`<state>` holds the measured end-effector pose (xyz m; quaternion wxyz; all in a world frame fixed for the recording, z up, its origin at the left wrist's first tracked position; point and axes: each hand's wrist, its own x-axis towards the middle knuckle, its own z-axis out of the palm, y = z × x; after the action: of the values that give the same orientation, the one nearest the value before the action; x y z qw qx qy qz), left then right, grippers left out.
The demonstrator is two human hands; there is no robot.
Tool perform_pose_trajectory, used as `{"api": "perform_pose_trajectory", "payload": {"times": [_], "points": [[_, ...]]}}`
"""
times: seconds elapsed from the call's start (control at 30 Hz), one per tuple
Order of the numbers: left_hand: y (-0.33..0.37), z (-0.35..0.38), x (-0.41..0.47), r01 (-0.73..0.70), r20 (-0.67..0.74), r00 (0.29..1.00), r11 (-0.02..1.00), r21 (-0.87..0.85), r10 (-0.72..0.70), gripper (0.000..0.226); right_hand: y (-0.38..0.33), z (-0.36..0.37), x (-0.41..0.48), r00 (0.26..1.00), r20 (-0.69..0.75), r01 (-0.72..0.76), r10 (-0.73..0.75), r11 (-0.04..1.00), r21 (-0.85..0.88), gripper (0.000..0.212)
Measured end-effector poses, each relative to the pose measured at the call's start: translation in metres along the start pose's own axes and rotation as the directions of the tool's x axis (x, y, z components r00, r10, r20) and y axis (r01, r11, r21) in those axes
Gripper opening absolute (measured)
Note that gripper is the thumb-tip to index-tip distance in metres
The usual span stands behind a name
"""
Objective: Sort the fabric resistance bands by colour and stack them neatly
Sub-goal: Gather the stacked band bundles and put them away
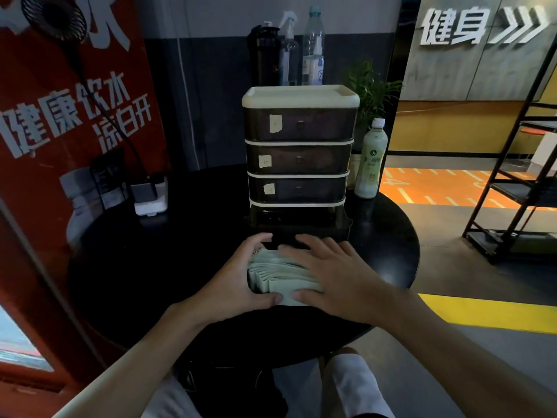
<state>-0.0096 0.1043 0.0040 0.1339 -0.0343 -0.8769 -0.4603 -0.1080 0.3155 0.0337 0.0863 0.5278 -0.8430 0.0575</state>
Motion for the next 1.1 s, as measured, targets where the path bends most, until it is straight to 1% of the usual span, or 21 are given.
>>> {"api": "perform_pose_trajectory", "payload": {"times": [0.07, 0.17, 0.2, 0.23, 0.3, 0.37, 0.47, 0.5, 0.53, 0.6, 0.63, 0.73, 0.83, 0.93, 1.03, 1.1], "points": [[-0.001, 0.001, -0.001, 0.000, -0.001, 1.000, 1.000, 0.007, 0.000, 0.097, 0.013, -0.003, -0.006, 0.994, 0.016, -0.108, 0.106, 0.980, 0.165, 0.092], [-0.001, 0.001, -0.001, 0.009, 0.022, 1.000, 0.999, 0.042, -0.010, 0.102, 0.021, 0.002, -0.009, 0.978, 0.049, -0.204, 0.202, 0.880, 0.428, 0.103], [0.000, 0.002, -0.001, 0.016, 0.030, 0.999, 0.998, 0.066, -0.018, 0.106, 0.018, 0.006, -0.008, 0.976, 0.043, -0.208, 0.213, 0.858, 0.470, 0.103], [0.001, 0.003, 0.000, 0.024, 0.032, 0.999, 0.996, 0.085, -0.027, 0.108, 0.015, 0.010, -0.006, 0.976, 0.026, -0.203, 0.216, 0.860, 0.469, 0.103], [0.002, 0.004, 0.001, 0.041, 0.013, 0.999, 0.993, 0.113, -0.043, 0.105, 0.010, 0.014, -0.001, 0.976, -0.015, -0.191, 0.217, 0.888, 0.419, 0.103], [0.000, 0.003, 0.001, 0.048, -0.021, 0.999, 0.991, 0.124, -0.046, 0.094, 0.010, 0.013, 0.001, 0.974, 0.002, -0.203, 0.224, 0.877, 0.435, 0.106], [-0.002, 0.003, 0.001, 0.038, -0.037, 0.999, 0.989, 0.143, -0.033, 0.069, 0.025, 0.007, -0.006, 0.974, 0.082, -0.218, 0.211, 0.776, 0.592, 0.109], [-0.002, 0.002, 0.001, 0.036, -0.038, 0.999, 0.987, 0.154, -0.030, 0.063, 0.030, 0.005, -0.009, 0.973, 0.096, -0.225, 0.211, 0.755, 0.615, 0.107], [-0.002, 0.001, 0.000, 0.030, -0.039, 0.999, 0.986, 0.163, -0.024, 0.059, 0.033, 0.003, -0.012, 0.972, 0.106, -0.231, 0.211, 0.761, 0.606, 0.103], [-0.003, -0.002, 0.000, 0.014, -0.036, 0.999, 0.986, 0.169, -0.008, 0.056, 0.034, 0.001, -0.014, 0.972, 0.120, -0.233, 0.201, 0.790, 0.567, 0.090], [-0.003, -0.002, 0.000, 0.016, -0.037, 0.999, 0.987, 0.162, -0.010, 0.055, 0.034, 0.003, -0.015, 0.973, 0.114, -0.230, 0.201, 0.788, 0.571, 0.081], [0.000, -0.003, -0.003, 0.068, -0.072, 0.996, 0.993, 0.097, -0.061, 0.054, 0.030, 0.006, -0.015, 0.970, 0.059, -0.224, 0.238, 0.761, 0.610, 0.059], [0.004, -0.006, -0.003, 0.075, -0.116, 0.991, 0.995, 0.061, -0.068, 0.051, 0.026, 0.005, -0.015, 0.969, -0.013, -0.186, 0.248, 0.757, 0.627, 0.045], [0.020, -0.019, 0.003, 0.042, -0.139, 0.990, 0.998, 0.045, -0.036, 0.051, 0.025, -0.005, -0.011, 0.958, -0.101, -0.138, 0.268, 0.741, 0.658, 0.043], [0.044, -0.037, 0.024, -0.055, -0.160, 0.984, 0.988, 0.145, 0.078, 0.050, 0.035, -0.027, 0.002, 0.927, -0.197, -0.106, 0.319, 0.727, 0.678, 0.051], [0.055, -0.049, 0.046, -0.075, -0.193, 0.975, 0.977, 0.197, 0.114, 0.052, 0.043, -0.043, 0.016, 0.898, -0.232, -0.117, 0.373, 0.713, 0.691, 0.055]]}}
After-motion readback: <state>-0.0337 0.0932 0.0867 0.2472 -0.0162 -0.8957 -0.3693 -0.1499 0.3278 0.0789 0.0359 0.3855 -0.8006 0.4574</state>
